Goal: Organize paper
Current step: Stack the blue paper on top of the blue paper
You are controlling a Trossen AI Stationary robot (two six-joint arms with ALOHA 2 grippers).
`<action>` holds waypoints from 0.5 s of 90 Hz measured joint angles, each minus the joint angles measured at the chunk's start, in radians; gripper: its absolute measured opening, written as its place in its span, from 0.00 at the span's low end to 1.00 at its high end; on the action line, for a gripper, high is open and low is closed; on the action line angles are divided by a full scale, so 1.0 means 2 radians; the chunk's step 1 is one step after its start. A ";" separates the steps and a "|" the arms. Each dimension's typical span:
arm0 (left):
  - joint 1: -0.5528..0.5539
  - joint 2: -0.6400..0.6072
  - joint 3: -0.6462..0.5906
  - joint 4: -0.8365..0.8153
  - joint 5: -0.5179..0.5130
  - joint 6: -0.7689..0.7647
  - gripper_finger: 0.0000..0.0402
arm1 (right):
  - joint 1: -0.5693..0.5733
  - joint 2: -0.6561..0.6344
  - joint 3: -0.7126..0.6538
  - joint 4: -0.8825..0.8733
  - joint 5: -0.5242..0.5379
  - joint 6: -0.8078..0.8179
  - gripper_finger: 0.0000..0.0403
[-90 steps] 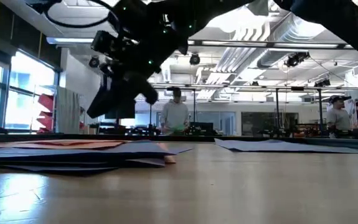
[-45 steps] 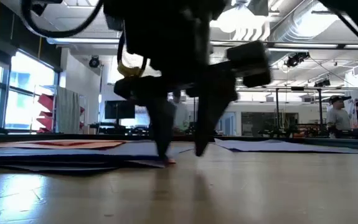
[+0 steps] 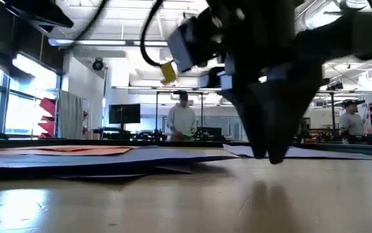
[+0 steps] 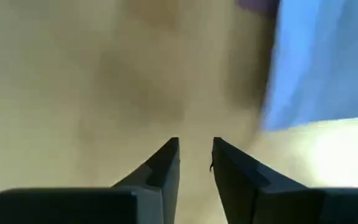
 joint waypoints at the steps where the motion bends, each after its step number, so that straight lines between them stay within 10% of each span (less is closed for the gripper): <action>1: 0.000 0.002 0.000 0.001 0.002 0.000 0.00 | 0.002 0.000 -0.003 0.006 -0.001 0.008 0.18; 45: -0.022 0.071 0.000 0.021 0.025 -0.024 0.00 | 0.130 -0.021 -0.046 -0.178 0.310 0.364 0.26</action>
